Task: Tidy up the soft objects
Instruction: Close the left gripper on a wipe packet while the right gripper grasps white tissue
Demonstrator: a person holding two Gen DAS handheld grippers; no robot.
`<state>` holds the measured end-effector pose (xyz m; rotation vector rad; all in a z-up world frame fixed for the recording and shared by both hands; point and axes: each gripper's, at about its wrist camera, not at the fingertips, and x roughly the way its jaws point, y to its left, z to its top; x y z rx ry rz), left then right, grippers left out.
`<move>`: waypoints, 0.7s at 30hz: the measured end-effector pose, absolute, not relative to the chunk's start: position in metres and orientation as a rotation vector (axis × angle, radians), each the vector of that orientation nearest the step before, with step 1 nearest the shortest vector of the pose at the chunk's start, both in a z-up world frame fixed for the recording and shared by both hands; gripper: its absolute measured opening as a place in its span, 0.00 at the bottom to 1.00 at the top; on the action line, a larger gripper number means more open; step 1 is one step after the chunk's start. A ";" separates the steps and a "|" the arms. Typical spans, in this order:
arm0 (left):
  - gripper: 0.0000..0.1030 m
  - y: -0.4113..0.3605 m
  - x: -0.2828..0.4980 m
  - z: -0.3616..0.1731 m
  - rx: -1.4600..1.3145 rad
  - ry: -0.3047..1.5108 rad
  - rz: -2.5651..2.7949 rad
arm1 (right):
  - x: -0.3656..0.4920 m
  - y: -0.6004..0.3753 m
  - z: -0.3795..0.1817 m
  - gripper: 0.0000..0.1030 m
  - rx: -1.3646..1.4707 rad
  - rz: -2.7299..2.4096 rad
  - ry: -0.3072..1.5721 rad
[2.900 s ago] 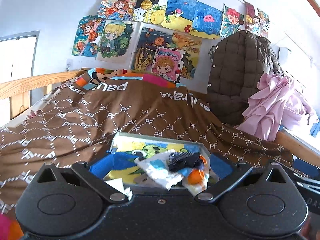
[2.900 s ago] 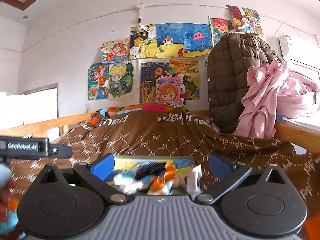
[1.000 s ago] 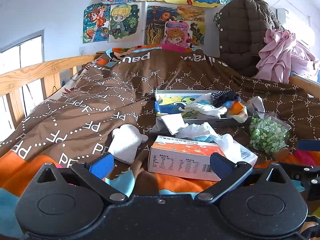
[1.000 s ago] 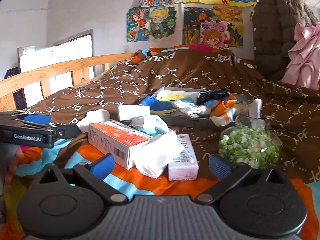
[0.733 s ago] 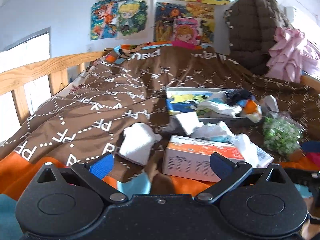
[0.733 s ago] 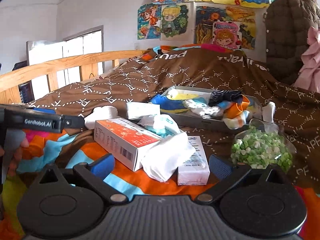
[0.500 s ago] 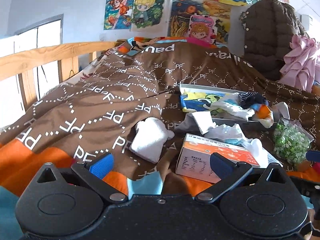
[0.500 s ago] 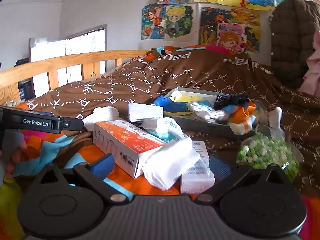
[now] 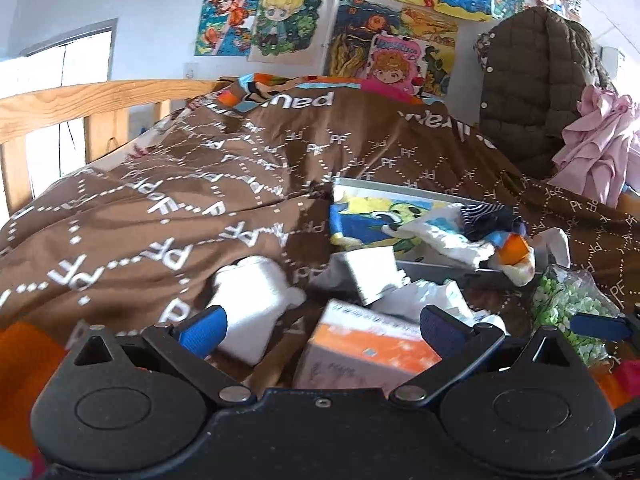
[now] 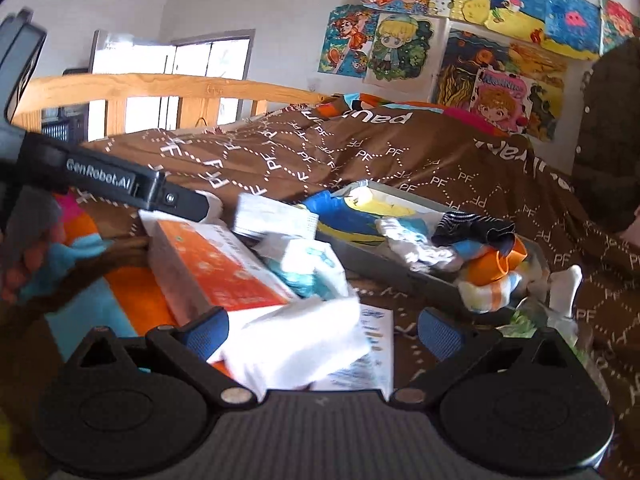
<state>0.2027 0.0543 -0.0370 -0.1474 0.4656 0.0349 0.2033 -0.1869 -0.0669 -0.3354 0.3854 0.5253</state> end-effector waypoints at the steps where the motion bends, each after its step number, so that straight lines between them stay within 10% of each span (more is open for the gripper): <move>1: 0.99 0.051 0.206 -0.037 -0.145 0.467 0.030 | 0.207 -0.189 -0.069 1.00 -0.342 0.526 0.389; 21: 0.98 -0.024 0.284 -0.032 0.110 0.586 -0.277 | 0.221 -0.190 -0.094 1.00 -0.460 0.597 0.433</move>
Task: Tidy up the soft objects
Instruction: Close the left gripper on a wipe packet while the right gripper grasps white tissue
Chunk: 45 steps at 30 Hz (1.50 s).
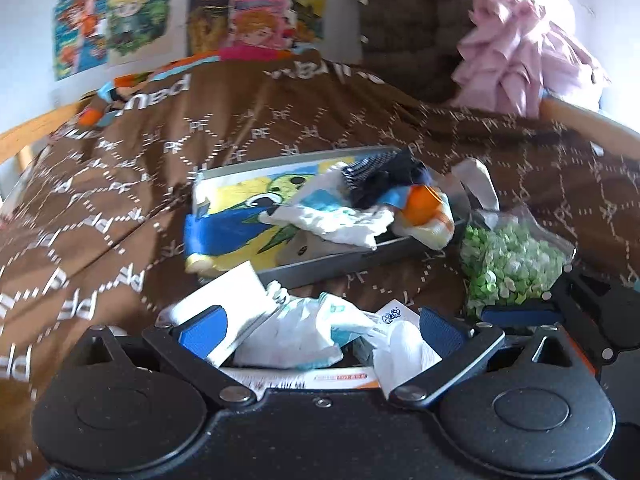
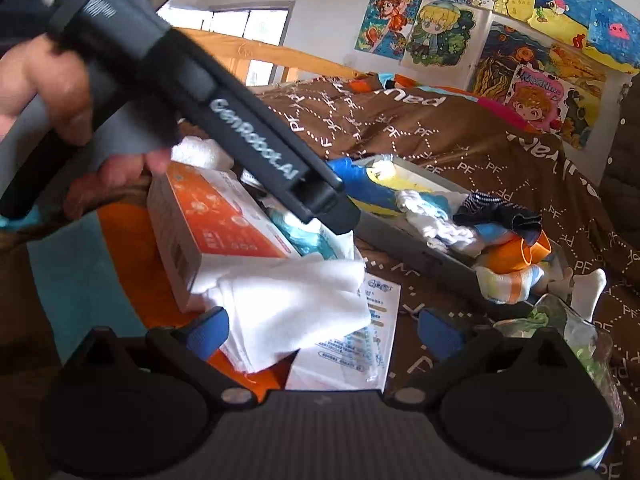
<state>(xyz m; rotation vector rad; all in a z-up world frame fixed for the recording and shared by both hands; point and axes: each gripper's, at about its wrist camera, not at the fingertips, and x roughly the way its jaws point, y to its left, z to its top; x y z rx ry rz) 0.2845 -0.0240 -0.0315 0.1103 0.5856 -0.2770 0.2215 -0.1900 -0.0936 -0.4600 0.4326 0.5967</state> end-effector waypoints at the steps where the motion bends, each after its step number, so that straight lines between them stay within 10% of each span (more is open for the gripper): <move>1: 0.98 -0.027 0.289 -0.032 0.133 0.596 -0.287 | 0.222 -0.190 -0.095 1.00 -0.465 0.594 0.437; 22: 0.55 -0.028 0.335 -0.046 0.257 0.824 -0.294 | 0.225 -0.183 -0.106 0.99 -0.510 0.552 0.399; 34: 0.51 -0.025 0.334 -0.049 0.176 0.828 -0.280 | 0.225 -0.177 -0.111 0.80 -0.522 0.562 0.393; 45: 0.46 -0.032 0.324 -0.046 0.130 0.802 -0.250 | 0.235 -0.184 -0.105 0.43 -0.450 0.536 0.423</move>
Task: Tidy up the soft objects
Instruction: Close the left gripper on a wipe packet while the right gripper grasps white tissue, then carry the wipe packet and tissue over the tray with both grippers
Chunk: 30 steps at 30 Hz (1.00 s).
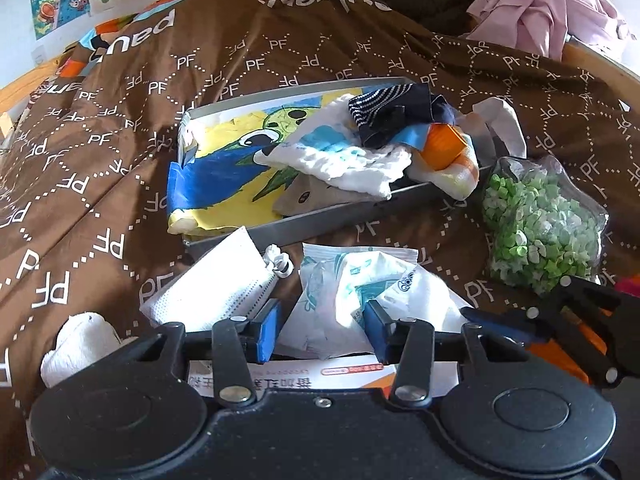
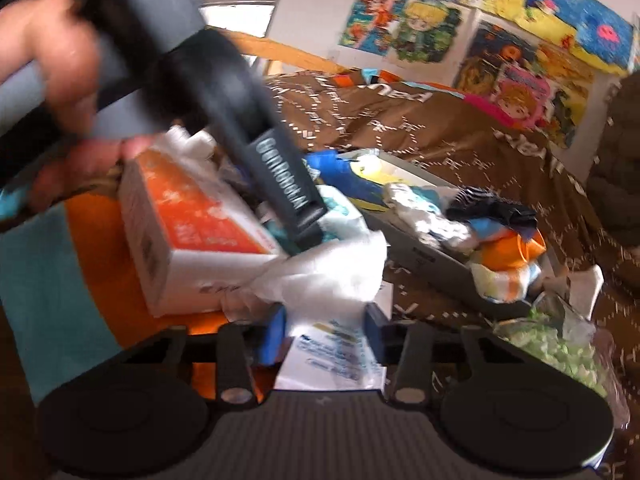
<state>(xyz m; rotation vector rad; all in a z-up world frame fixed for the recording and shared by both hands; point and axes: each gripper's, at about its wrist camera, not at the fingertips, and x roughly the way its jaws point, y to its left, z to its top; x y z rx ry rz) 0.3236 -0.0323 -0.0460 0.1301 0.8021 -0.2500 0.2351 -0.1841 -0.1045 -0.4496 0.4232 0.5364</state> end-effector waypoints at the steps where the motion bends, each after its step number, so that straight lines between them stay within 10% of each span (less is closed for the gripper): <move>1: 0.46 -0.034 0.322 -0.046 0.129 0.800 -0.248 | 0.236 -0.185 -0.103 0.43 -0.434 0.538 0.429; 14: 0.40 -0.038 0.308 -0.039 0.009 0.743 -0.124 | 0.237 -0.192 -0.099 0.38 -0.352 0.545 0.433; 17: 0.40 -0.042 0.303 -0.037 -0.022 0.721 -0.101 | 0.235 -0.197 -0.094 0.19 -0.310 0.559 0.417; 30: 0.40 -0.049 0.283 -0.030 -0.116 0.627 -0.053 | 0.235 -0.219 -0.071 0.09 -0.242 0.439 0.297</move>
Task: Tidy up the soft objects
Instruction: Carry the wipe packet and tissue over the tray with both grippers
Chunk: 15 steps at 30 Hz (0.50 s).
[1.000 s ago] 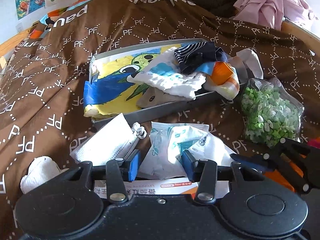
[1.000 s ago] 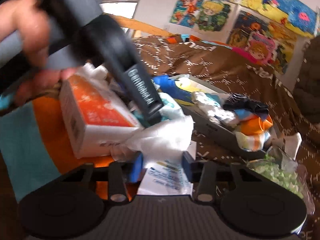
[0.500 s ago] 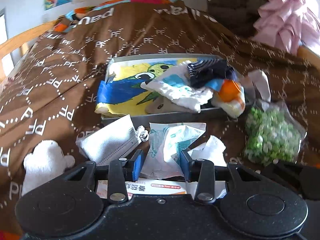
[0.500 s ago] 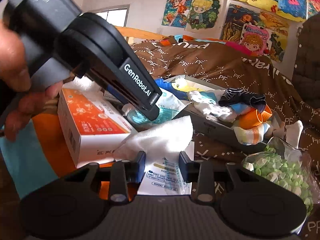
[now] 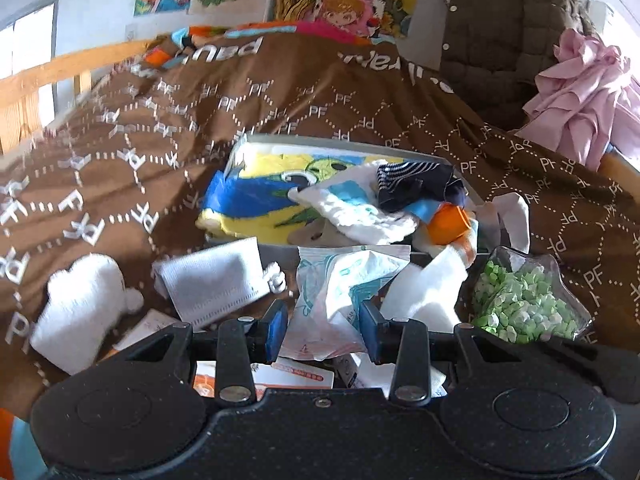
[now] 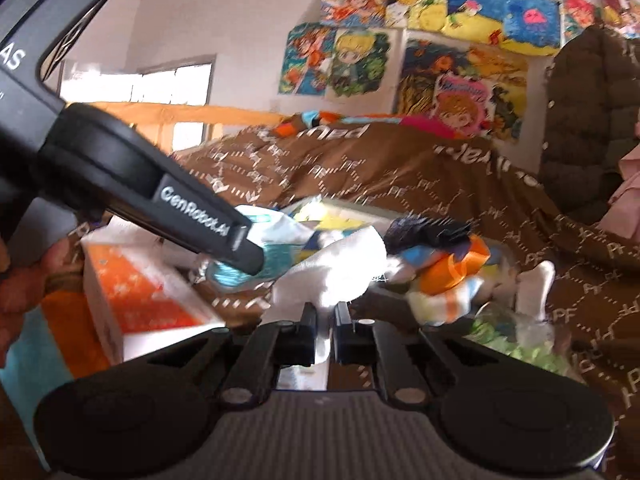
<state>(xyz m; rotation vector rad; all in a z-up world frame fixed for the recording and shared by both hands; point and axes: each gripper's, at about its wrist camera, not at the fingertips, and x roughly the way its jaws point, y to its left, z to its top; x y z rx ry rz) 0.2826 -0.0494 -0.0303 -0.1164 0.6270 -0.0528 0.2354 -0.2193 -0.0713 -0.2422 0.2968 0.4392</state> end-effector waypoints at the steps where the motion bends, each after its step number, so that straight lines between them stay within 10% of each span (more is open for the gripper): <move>1: 0.40 -0.051 0.282 -0.027 -0.101 0.616 -0.051 | 0.235 -0.221 -0.069 0.09 -0.238 0.431 0.284; 15: 0.40 -0.072 0.318 0.018 0.049 0.467 -0.037 | 0.300 -0.258 -0.025 0.09 -0.088 0.297 0.136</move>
